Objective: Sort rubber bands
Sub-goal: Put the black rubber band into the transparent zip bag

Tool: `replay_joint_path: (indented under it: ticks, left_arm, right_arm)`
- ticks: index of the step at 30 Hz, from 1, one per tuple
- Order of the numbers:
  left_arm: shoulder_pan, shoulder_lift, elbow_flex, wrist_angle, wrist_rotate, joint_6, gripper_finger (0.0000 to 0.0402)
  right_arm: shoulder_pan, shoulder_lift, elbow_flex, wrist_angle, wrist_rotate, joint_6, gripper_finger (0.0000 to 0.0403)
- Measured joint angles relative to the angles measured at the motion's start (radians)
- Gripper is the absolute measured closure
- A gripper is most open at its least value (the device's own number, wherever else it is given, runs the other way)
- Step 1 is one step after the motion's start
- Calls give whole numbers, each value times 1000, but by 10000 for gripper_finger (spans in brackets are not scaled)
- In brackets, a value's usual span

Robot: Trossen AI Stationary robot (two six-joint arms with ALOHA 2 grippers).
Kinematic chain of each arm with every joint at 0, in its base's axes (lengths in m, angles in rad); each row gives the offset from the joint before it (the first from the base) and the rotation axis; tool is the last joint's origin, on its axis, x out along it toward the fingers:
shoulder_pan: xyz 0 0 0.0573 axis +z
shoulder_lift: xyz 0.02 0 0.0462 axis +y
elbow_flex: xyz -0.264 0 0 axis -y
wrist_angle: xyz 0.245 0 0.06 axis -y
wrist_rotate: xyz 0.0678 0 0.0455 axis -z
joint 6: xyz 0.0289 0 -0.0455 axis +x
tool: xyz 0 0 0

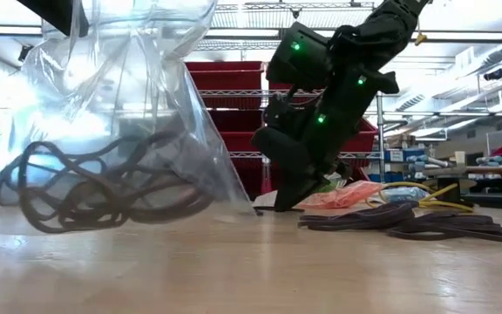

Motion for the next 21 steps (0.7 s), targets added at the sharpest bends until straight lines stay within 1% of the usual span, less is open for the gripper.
replay_joint_path:
  ticks: [4, 7, 9, 13, 16, 18, 21]
  left_arm:
    - [0, 0, 0, 0, 0, 0, 400]
    - [0, 0, 0, 0, 0, 0, 400]
    - [0, 0, 0, -1, 0, 0, 400]
    - [0, 0, 0, 0, 0, 0, 400]
    - [0, 0, 0, 4, -1, -2, 400]
    - [0, 0, 0, 11, -1, -3, 400]
    - [0, 0, 0, 12, -1, -3, 400]
  right_arm:
    - [14, -45, -6, -11, -10, 10, 401]
    - [53, -94, -13, -54, -2, 12, 402]
    - [85, -138, -13, -59, 30, 20, 403]
    - [144, -222, -10, -108, 132, 34, 403]
    - [169, -260, -10, -130, 149, 45, 403]
    - [184, -271, -10, -120, 156, 49, 403]
    - [214, -275, -10, -36, 168, 32, 403]
